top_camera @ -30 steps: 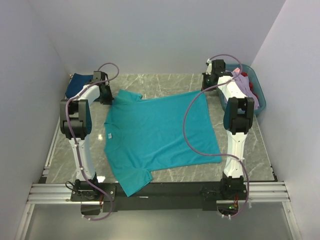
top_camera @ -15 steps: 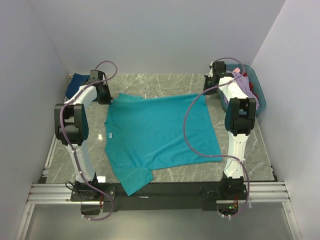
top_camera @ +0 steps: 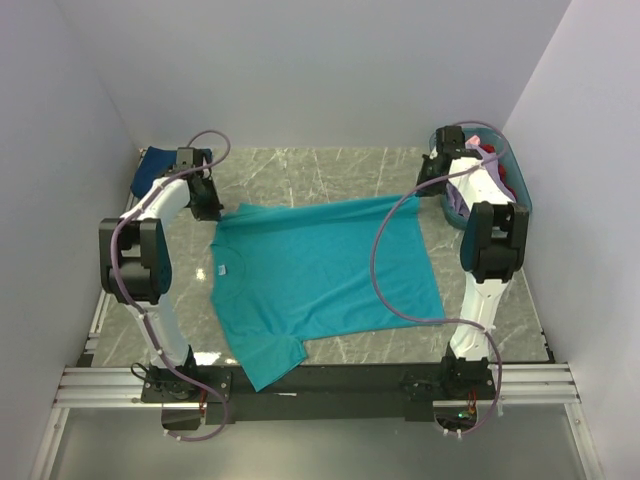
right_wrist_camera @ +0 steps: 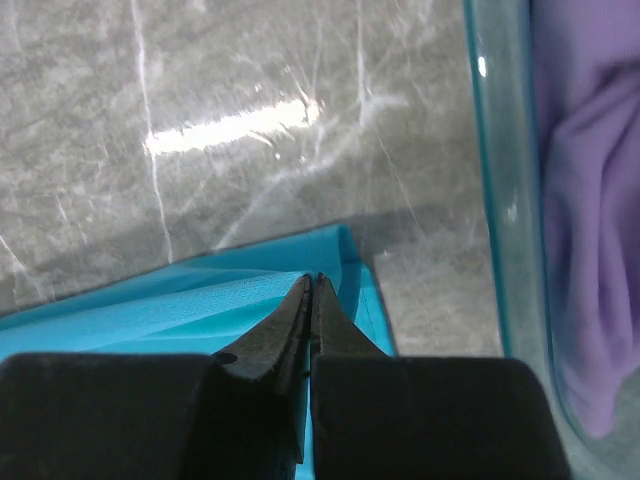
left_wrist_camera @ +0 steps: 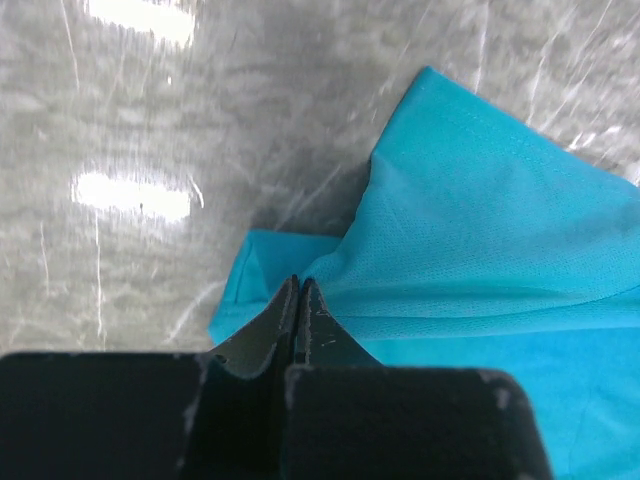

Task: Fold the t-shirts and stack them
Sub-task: Fold the tshirt

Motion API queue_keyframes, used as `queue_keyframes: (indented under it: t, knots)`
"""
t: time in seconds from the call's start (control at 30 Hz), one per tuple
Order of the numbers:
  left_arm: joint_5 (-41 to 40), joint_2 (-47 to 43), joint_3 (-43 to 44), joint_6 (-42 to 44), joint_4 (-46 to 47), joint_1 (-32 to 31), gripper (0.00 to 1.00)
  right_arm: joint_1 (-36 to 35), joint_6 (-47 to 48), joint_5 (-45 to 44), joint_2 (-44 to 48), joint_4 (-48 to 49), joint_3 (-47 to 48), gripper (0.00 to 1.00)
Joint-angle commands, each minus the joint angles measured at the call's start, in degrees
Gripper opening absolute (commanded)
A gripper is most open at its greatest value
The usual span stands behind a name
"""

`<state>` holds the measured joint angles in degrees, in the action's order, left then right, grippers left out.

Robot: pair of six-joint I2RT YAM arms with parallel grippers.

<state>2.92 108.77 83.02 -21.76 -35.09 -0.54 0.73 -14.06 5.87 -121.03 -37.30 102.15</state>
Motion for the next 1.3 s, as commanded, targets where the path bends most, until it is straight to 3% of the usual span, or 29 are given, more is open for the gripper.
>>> queue_keyframes:
  t: [0.0, 0.53, 1.27]
  knots:
    - [-2.6, -3.0, -1.5, -1.2, -2.3, 0.3, 0.01, 1.5, -1.0, -4.0, 4.5, 1.0, -2.6, 0.0]
    - [-1.8, -7.3, -9.5, -3.6, -1.8, 0.4, 0.01, 1.6, -1.4, -5.8, 6.7, 3.4, -9.8, 0.0]
    - [-0.4, -7.0, -15.5, -5.8, 0.5, 0.4, 0.01, 1.6, -2.3, -6.1, 0.9, 3.8, -11.3, 0.0]
